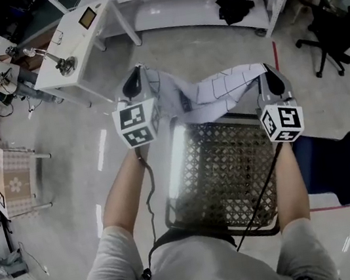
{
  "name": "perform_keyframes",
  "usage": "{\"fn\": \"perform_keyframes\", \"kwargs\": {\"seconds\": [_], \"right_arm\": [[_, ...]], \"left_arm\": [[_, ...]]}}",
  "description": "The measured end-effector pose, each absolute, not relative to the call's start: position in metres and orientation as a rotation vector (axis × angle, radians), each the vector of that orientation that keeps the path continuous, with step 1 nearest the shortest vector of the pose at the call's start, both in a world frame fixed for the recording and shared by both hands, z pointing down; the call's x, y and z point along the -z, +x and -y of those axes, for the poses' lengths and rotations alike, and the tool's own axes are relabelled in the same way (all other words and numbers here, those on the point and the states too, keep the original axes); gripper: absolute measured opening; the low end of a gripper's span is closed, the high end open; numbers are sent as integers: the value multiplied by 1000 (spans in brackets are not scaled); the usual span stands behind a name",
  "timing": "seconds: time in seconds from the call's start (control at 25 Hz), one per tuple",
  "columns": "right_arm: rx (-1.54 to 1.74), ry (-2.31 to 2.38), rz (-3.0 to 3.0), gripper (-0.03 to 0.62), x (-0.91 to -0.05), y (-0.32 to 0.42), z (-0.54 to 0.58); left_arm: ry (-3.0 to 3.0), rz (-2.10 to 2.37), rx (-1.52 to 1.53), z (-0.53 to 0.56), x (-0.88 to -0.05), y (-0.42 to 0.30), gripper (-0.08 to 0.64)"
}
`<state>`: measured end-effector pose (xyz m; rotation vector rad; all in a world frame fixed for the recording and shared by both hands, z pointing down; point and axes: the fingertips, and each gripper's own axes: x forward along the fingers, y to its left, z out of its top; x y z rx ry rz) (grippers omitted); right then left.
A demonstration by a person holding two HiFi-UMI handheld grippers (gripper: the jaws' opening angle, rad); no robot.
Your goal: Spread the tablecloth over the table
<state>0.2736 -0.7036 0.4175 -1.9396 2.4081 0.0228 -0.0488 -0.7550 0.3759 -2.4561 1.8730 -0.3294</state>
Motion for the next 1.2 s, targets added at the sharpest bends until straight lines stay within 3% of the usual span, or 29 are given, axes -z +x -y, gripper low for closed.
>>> {"fn": "perform_keyframes", "kwargs": {"seconds": [0.24,0.56,1.2], "right_arm": [[-171,-2196,-2177,8,-382,387,657],[-258,-2434,-2131,8,-374,465,582],[-201,-2395,-2397,8,-392,438,512]], "left_arm": [[-2483,-1891,353,746,-377,-58,21],[-2548,-1860,418,713,-403,-63,21],[-2483,-1800,444,645,-361,-107,22]]}}
